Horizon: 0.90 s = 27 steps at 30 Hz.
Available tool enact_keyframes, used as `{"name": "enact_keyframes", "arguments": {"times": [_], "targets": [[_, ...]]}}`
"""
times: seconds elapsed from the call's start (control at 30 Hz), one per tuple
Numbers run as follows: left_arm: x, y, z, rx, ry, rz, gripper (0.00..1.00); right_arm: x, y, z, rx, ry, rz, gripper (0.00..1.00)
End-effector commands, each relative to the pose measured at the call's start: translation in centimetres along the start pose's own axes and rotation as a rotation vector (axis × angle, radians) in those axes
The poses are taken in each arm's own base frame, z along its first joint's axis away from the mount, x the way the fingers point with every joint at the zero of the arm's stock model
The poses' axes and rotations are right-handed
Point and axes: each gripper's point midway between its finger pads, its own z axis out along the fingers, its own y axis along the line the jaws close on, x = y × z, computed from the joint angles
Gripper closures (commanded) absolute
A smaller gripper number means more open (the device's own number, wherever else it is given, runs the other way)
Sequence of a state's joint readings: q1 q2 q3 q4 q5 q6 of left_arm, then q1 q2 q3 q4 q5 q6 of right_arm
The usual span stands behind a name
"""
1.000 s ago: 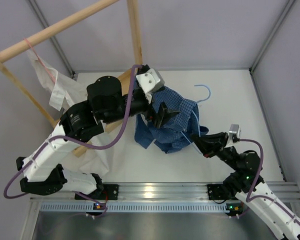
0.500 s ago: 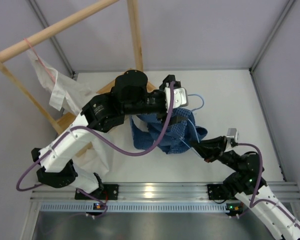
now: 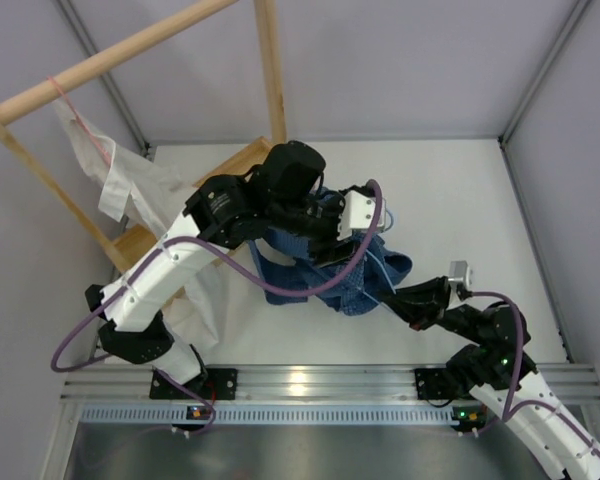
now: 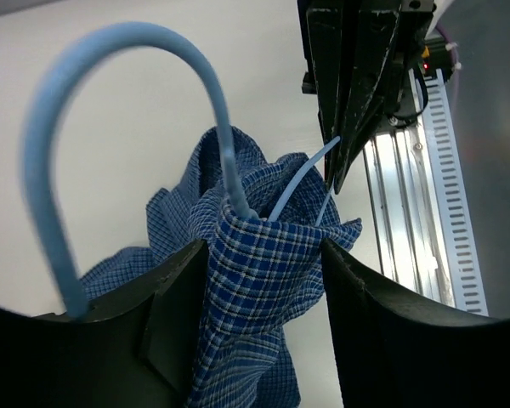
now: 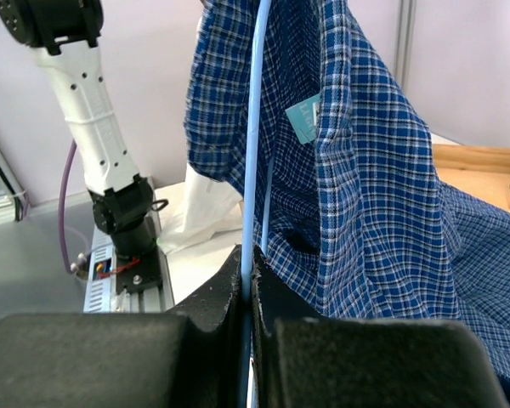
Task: Place the shirt on the hanger
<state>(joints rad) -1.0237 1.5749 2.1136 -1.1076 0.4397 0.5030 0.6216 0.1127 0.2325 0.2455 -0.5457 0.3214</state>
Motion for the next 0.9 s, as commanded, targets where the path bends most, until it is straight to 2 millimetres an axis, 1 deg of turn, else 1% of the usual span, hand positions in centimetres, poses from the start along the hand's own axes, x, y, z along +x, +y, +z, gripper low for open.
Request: {"name": "enact_keyframes", "arguments": {"times": [0.0,0.1,0.13,0.23,0.3,0.4,0.43,0.47,0.57,0.67,0.7,0.77,0.8,0.87], "targets": [[1.2,-1.7,-0.2,0.098,0.037,-0.023,0.41,-3.3,2.2,-0.1,-0.091,-0.069,-0.106,1.0],[1.2,-2.2,-0.3,0.142,0.022,-0.031,0.47,-3.4,2.8,-0.3,-0.123,-0.058,-0.125,1.0],[1.1,-2.3,-0.4,0.153,0.011,-0.031,0.54,-3.5,3.0,-0.3,-0.133,-0.055,-0.13,1.0],[0.3,-3.7,-1.1,0.224,-0.046,-0.012,0.63,-3.5,3.4,-0.3,-0.153,-0.04,-0.132,1.0],[-0.1,-4.4,-1.4,0.262,-0.073,-0.009,0.64,-3.5,3.6,-0.2,-0.168,-0.036,-0.133,1.0],[-0.1,-4.7,-1.3,0.293,-0.087,-0.017,0.62,-3.6,4.0,-0.2,-0.198,-0.036,-0.13,1.0],[0.2,-4.6,-1.0,0.297,-0.079,-0.032,0.6,-3.6,4.2,-0.2,-0.206,-0.037,-0.132,1.0],[0.2,-4.6,-0.9,0.303,-0.078,-0.039,0.54,-3.6,4.3,-0.2,-0.21,-0.039,-0.13,1.0],[0.5,-4.3,-0.8,0.309,-0.081,-0.056,0.45,-3.8,4.2,-0.3,-0.199,-0.047,-0.14,1.0],[0.4,-3.6,-1.7,0.302,-0.109,-0.074,0.44,-4.1,4.2,-0.5,-0.188,-0.058,-0.15,1.0],[0.4,-3.0,-2.1,0.289,-0.125,-0.079,0.51,-4.1,4.2,-0.6,-0.188,-0.058,-0.148,1.0],[-0.1,-3.2,-2.7,0.313,-0.16,-0.08,0.59,-4.1,4.3,-0.6,-0.196,-0.059,-0.148,1.0],[-0.1,-3.3,-2.8,0.316,-0.163,-0.079,0.65,-4.1,4.4,-0.6,-0.198,-0.06,-0.149,1.0],[-0.3,-3.5,-2.9,0.333,-0.175,-0.081,0.67,-4.2,4.4,-0.4,-0.206,-0.059,-0.144,1.0]]}}
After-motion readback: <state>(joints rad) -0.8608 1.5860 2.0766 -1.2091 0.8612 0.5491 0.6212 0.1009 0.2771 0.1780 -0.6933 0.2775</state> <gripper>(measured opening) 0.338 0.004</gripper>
